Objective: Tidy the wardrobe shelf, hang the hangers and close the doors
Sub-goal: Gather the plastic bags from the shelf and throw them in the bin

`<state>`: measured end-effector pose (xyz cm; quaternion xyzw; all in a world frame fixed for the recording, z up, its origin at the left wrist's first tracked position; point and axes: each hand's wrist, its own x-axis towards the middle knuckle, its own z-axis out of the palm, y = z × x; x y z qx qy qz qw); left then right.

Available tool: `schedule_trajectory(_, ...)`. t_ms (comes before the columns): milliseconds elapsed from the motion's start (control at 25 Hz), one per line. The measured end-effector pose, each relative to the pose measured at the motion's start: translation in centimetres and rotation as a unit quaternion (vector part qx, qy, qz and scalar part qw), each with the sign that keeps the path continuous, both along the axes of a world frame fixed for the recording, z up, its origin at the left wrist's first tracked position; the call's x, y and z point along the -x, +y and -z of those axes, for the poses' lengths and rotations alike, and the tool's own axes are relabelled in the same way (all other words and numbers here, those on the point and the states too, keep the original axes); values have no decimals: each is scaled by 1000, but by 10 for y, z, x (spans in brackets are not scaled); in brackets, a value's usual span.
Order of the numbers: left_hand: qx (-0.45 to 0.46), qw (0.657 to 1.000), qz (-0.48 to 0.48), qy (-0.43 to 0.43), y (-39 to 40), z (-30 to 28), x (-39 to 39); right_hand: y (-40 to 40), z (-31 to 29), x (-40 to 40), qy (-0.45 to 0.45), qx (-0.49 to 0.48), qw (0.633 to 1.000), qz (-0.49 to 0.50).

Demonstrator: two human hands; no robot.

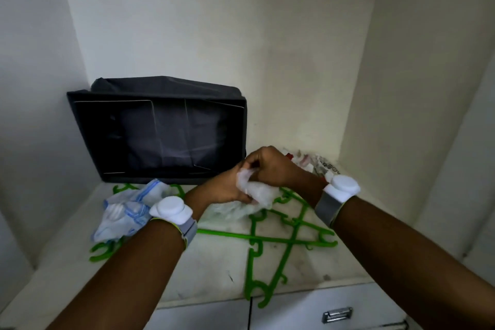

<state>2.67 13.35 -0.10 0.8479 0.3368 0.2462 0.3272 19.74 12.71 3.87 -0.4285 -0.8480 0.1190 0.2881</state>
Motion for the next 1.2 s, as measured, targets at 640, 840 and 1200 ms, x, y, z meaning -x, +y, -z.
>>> schedule_trajectory(640,100,991,-47,-78,38,24,-34,21,45,-54,9,56,997,-59)
schedule_trajectory(840,16,981,-181,-64,62,39,-37,79,14,-123,62,118,990,49)
schedule_trajectory(1200,50,975,-209,-50,64,34,-23,165,40,-191,-309,195,905,218)
